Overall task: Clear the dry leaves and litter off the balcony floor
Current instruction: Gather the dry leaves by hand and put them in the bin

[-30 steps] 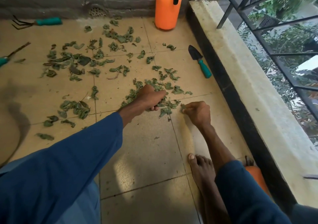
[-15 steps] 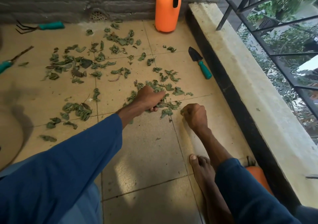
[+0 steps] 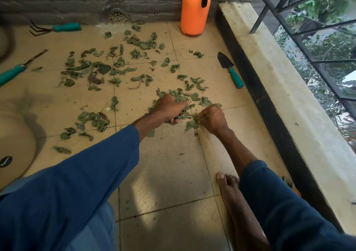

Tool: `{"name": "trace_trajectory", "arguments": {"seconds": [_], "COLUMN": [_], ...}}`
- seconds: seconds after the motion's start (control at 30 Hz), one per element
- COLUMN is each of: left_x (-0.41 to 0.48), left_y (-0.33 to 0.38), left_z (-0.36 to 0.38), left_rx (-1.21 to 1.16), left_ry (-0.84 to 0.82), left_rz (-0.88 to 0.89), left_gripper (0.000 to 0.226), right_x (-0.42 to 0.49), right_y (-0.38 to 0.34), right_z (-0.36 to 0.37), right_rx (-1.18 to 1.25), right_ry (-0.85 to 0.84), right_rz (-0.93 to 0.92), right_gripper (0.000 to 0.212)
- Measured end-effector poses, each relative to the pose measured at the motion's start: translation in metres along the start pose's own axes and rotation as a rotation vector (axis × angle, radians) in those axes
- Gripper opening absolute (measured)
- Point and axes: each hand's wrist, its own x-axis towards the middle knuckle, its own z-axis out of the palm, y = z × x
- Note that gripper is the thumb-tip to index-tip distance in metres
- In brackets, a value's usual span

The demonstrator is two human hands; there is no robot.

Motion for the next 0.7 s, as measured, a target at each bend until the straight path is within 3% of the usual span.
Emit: {"name": "trace_trajectory", "arguments": {"seconds": [0.3, 0.5, 0.7], "left_x": [0.0, 0.002, 0.005], "left_y": [-0.003, -0.004, -0.006], "left_z": [-0.002, -0.001, 0.0], "left_rx": [0.016, 0.027, 0.027], "left_ry": [-0.012, -0.013, -0.021], "left_rz": [-0.002, -0.002, -0.003], "left_gripper": [0.025, 0.026, 0.026], "right_x": [-0.012, -0.021, -0.028], "right_y": [0.017, 0.024, 0.016], "right_z": [0.0, -0.022, -0.033], "right_rx": [0.068, 0.268, 0.447], "right_ry": [0.077, 0.068, 0.089], "right_rz": [0.156, 0.21, 0.171], "right_gripper": [0.018, 0.036, 0.021]}}
